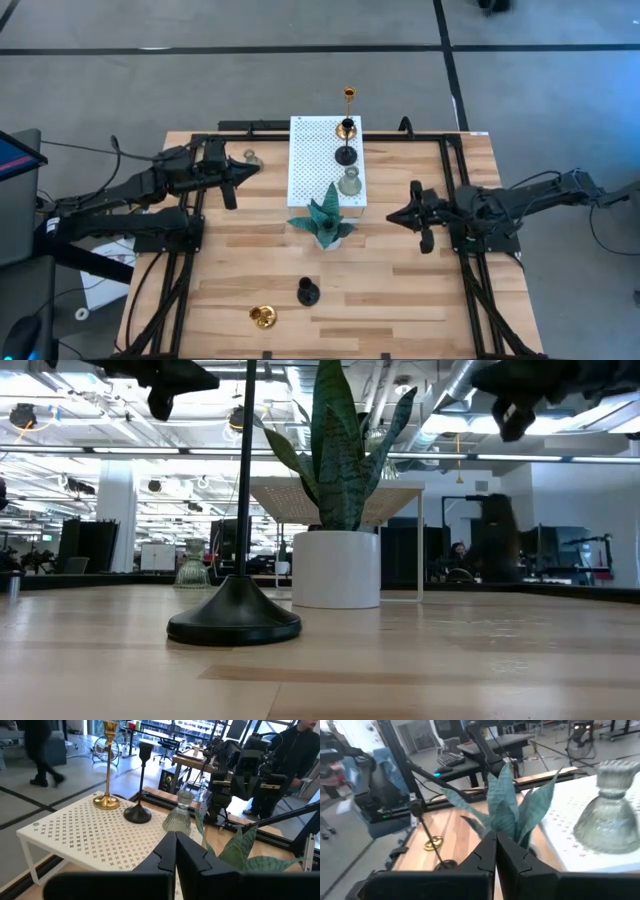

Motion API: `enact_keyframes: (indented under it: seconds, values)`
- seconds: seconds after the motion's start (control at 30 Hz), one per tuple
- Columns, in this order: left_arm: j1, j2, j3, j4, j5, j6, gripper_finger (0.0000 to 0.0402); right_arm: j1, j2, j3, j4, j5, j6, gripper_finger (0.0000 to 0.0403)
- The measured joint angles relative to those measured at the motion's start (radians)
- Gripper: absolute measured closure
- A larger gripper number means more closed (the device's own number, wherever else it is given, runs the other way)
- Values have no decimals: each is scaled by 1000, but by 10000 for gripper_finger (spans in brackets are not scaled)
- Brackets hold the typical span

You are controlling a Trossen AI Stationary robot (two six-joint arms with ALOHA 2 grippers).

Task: Pick & Place candle stick holders
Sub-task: Put the gold candle holder on the shelf aligned with the other gold candle holder

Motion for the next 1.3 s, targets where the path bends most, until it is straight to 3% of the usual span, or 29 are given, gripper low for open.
enact_keyframes:
  seconds: [0.2, 0.43, 0.63, 0.8, 0.97, 1.13, 1.3]
  values:
    - [0, 2, 0, -48, 29, -37, 398, 0, 8, -85, 94, -8, 73, 403]
    - [-12, 50, 0, -44, 315, -149, 398, 0, 10, -92, 109, -7, 93, 403]
    - [-65, 149, 0, 18, 423, -164, 397, -4, 10, -91, 208, -5, 93, 403]
    - [-82, 245, 1, 112, 435, -164, 390, -23, 9, -91, 253, -3, 93, 403]
    - [-88, 271, 0, 110, 623, -144, 398, -39, 9, -91, 253, -2, 125, 403]
    - [-98, 183, 0, 85, 628, -142, 399, -61, 9, -91, 248, -2, 202, 403]
    - [-116, 23, 0, 23, 500, -142, 399, -66, 9, -91, 237, -2, 215, 403]
